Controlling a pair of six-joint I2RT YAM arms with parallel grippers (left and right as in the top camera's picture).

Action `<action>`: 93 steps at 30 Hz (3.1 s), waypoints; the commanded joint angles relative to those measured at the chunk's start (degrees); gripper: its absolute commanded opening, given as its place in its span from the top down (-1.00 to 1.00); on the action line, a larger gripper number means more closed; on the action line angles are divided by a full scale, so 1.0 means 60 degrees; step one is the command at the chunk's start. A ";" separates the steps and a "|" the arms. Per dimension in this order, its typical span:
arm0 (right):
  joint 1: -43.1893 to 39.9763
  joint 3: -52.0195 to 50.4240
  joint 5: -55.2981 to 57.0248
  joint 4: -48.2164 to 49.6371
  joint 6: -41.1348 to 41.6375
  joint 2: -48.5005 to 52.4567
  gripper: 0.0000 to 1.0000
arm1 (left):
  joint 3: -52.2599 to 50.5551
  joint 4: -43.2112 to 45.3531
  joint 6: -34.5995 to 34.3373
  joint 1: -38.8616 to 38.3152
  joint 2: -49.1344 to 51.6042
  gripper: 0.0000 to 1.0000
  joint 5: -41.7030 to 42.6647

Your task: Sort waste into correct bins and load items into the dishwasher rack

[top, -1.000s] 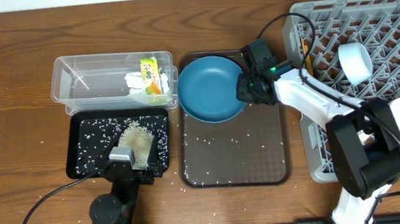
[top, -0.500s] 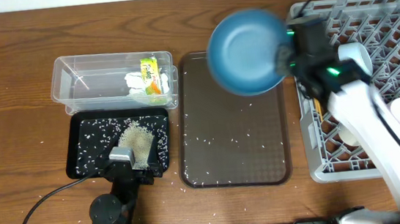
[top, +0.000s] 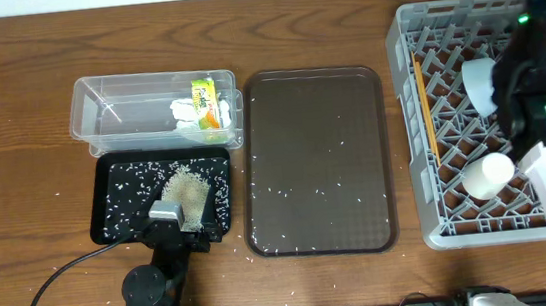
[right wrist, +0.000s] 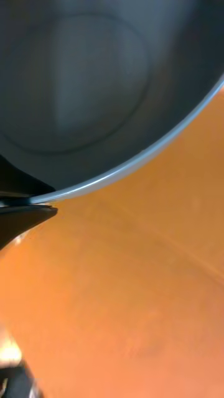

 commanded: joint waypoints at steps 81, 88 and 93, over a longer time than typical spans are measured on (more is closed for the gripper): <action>1.2098 0.0066 -0.2328 0.1206 -0.5832 0.1479 -0.98 | -0.0197 -0.0273 0.0131 0.0069 -0.0051 -0.87 -0.0120; 1.2553 0.0080 -0.6827 -0.1643 -0.0379 0.1235 -0.98 | -0.0197 -0.0273 0.0131 0.0069 -0.0051 -0.88 -0.0120; 1.2295 0.0080 -0.8313 -0.2197 0.0699 0.1035 -0.98 | -0.0197 -0.0273 0.0131 0.0069 -0.0051 -0.87 -0.0120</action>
